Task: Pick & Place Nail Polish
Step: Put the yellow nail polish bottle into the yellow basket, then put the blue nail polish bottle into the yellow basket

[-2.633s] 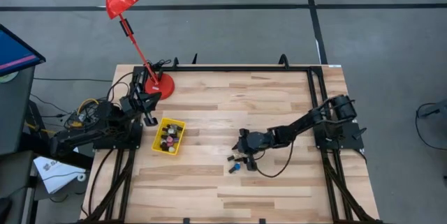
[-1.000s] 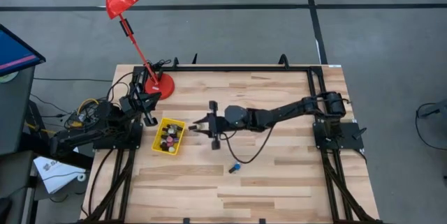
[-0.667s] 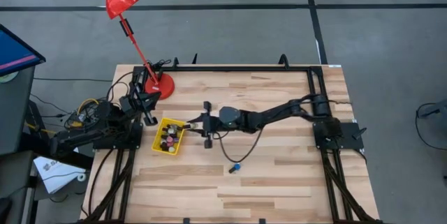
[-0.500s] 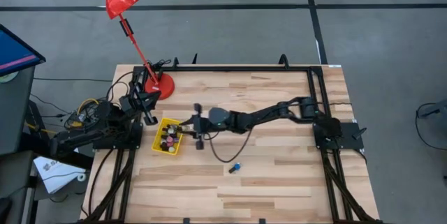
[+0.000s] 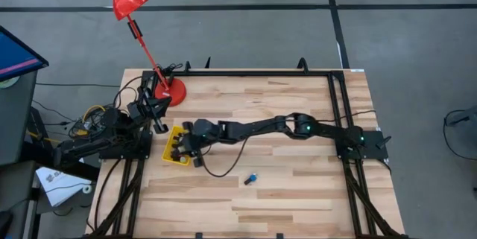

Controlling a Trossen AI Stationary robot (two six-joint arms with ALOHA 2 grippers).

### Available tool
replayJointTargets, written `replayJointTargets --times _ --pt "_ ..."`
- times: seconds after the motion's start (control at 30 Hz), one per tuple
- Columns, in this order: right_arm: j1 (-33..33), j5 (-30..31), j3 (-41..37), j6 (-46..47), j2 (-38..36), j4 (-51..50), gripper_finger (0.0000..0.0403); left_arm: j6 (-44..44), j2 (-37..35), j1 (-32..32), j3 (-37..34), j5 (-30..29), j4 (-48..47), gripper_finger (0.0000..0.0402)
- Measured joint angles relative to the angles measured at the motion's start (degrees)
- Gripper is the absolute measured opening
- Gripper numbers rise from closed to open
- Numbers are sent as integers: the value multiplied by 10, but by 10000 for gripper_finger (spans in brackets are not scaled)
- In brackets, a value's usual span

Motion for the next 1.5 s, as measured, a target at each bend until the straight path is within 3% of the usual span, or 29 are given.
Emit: replayJointTargets --times 0.57,1.0,1.5 --pt "-11 -61 26 -72 12 -92 125 0 0 0 0 0 0 14" --pt "-13 -59 26 -66 -6 -137 215 0 0 0 0 0 0 14" --pt "14 -42 5 -36 -227 -718 195 0 0 0 0 0 0 14"
